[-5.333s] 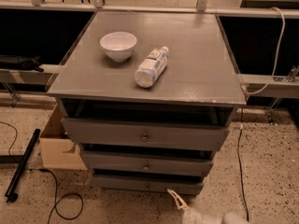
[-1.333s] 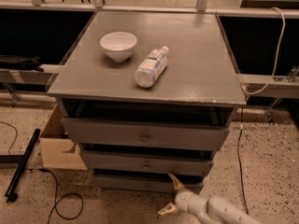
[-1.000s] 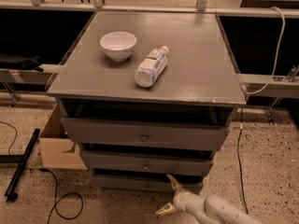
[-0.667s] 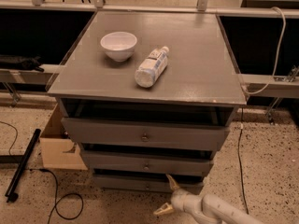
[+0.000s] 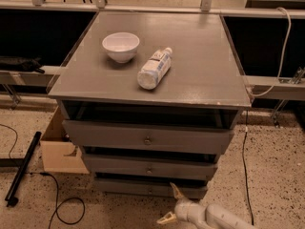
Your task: Open bottom drawer
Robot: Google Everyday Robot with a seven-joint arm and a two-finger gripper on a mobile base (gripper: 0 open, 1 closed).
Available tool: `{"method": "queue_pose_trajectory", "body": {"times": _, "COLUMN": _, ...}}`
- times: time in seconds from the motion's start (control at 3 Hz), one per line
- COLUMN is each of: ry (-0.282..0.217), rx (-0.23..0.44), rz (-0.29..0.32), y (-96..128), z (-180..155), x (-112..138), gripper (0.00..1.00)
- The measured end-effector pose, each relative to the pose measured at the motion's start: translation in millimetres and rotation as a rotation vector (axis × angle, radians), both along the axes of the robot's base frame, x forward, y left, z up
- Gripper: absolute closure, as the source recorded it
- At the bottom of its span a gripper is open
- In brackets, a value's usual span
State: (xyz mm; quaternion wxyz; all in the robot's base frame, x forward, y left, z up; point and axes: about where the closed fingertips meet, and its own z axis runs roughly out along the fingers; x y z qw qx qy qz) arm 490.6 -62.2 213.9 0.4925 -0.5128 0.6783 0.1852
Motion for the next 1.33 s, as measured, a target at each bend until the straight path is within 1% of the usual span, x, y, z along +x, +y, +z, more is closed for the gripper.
{"method": "queue_pose_trajectory", "body": {"times": 0.33, "ry": -0.024, "rx": -0.051, "rz": -0.012, "y": 4.1, "z": -2.3, "x": 1.5, "gripper": 0.00}}
{"method": "queue_pose_trajectory", "body": {"times": 0.67, "ry": -0.127, "rx": -0.168, "rz": -0.012, "y": 25.5, "z": 0.0, "x": 0.6, "gripper": 0.00}}
{"method": "queue_pose_trajectory", "body": {"times": 1.0, "ry": -0.252, "rx": -0.291, "rz": -0.024, "y": 45.1, "z": 1.9, "x": -1.3, "gripper": 0.00}}
{"method": "queue_pose_trajectory", "body": {"times": 1.33, "ry": -0.255, "rx": -0.359, "rz": -0.065, "y": 29.5, "z": -5.1, "x": 8.3, "gripper": 0.00}}
